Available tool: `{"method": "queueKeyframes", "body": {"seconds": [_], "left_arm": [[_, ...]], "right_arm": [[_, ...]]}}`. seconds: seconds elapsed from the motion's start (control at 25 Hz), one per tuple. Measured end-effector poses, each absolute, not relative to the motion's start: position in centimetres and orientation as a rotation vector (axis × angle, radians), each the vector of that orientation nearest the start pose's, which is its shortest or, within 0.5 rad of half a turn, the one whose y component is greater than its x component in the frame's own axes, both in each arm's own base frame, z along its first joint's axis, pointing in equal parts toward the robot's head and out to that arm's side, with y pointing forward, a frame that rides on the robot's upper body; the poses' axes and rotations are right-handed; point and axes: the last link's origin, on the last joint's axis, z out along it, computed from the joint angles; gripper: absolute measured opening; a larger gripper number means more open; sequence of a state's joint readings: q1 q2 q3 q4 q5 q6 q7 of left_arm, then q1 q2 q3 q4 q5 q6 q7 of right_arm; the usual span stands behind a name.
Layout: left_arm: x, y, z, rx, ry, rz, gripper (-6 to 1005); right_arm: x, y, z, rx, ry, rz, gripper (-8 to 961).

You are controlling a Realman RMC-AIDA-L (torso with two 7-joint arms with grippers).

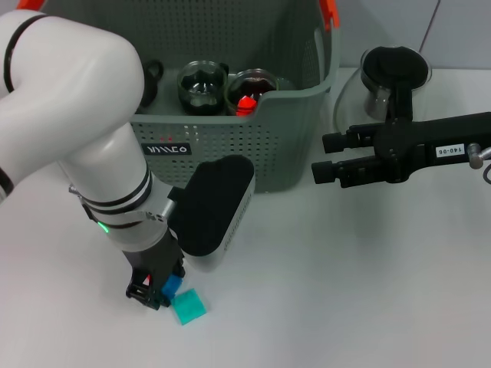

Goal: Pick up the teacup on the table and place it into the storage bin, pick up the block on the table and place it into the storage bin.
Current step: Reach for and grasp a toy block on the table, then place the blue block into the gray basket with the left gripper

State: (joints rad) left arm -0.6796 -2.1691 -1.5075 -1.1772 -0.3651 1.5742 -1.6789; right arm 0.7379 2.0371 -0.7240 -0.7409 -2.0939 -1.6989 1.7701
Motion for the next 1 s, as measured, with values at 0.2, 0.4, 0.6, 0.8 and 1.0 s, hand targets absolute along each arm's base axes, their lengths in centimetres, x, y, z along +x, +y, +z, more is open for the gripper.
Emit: {"method": "queueKeyframes", "body": {"seconds": [0.2,0.4,0.6,0.8,1.0], "left_arm": [[-18.3,32.6,-6.8,-2.988,0.542,1.107,421],[-17.8,32.7,-6.3,-2.991,0.528,1.084,402],[-16.8,32.6,-5.0,-3.028,0.485,1.019,410],[-15.2,32.6,-2.4,-3.101,0.383,0.836,422],[-13.3,33.5,1.5,-3.130,0.240,0.487,434]], "right_arm": [[19.0,36.7,1.8,-2.949,0.776,0.627,834],[19.0,36.7,1.8,-2.949,0.774,0.629,833],[18.8,36.7,2.0,-2.947,0.767,0.645,832],[18.8,36.7,2.1,-2.947,0.761,0.645,832],[18.7,36.6,2.1,-2.956,0.742,0.654,831]]}}
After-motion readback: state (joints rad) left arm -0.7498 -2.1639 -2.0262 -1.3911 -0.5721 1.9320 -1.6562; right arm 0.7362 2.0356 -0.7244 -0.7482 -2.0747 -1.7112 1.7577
